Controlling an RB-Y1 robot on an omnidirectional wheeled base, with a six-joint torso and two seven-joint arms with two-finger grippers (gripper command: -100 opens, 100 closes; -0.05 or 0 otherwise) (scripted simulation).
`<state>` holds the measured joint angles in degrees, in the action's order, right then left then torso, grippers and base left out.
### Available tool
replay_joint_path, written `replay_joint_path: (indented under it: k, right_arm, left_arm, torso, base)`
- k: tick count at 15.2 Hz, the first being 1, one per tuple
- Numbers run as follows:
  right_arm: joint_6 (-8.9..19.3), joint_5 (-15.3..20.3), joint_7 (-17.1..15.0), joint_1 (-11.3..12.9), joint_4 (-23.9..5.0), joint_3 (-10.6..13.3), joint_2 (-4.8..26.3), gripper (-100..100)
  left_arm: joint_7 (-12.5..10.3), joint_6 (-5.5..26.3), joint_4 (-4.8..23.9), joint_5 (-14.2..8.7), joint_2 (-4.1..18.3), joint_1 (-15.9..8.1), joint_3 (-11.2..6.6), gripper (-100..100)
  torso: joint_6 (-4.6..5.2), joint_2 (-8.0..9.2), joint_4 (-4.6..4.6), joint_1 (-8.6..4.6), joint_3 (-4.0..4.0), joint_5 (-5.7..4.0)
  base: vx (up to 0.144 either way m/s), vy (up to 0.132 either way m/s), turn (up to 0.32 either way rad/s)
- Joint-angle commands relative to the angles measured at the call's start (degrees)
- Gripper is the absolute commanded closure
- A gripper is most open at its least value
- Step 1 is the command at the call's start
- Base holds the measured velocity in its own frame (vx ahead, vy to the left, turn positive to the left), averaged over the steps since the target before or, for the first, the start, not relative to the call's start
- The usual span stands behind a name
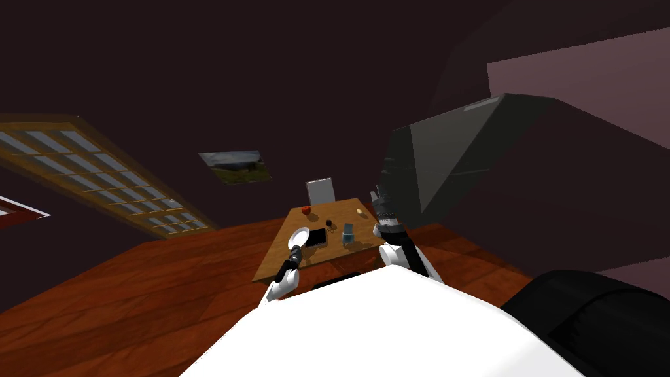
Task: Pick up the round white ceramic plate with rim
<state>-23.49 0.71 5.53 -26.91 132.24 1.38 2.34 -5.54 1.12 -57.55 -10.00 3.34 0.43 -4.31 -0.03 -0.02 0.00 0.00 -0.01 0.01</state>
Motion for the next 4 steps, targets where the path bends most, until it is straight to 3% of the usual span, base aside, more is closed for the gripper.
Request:
replay_joint_path:
  k: [1,3,4]
  right_arm:
    - [0.00,0.00,0.00,0.00,0.00,0.00,0.00,0]
    - [0.00,0.00,0.00,0.00,0.00,0.00,0.00,0]
    - [0.00,0.00,0.00,0.00,0.00,0.00,0.00,0]
  left_arm:
    - [0.07,1.42,-2.01,0.02,-0.10,0.64,0.78,100]
    - [0.13,2.44,-3.32,0.00,-0.06,0.96,1.60,100]
    - [0.16,1.59,-2.27,0.08,-0.12,0.55,0.96,100]
  torso:
    - [0.00,0.00,0.00,0.00,0.00,0.00]
    - [-0.09,0.13,0.01,-0.03,0.06,-0.02]
    - [-0.07,0.20,0.03,-0.05,0.11,-0.01]
  base:
    - [-0.016,-0.003,0.146]
    - [-0.043,-0.017,0.179]
    - [-0.031,-0.012,0.047]
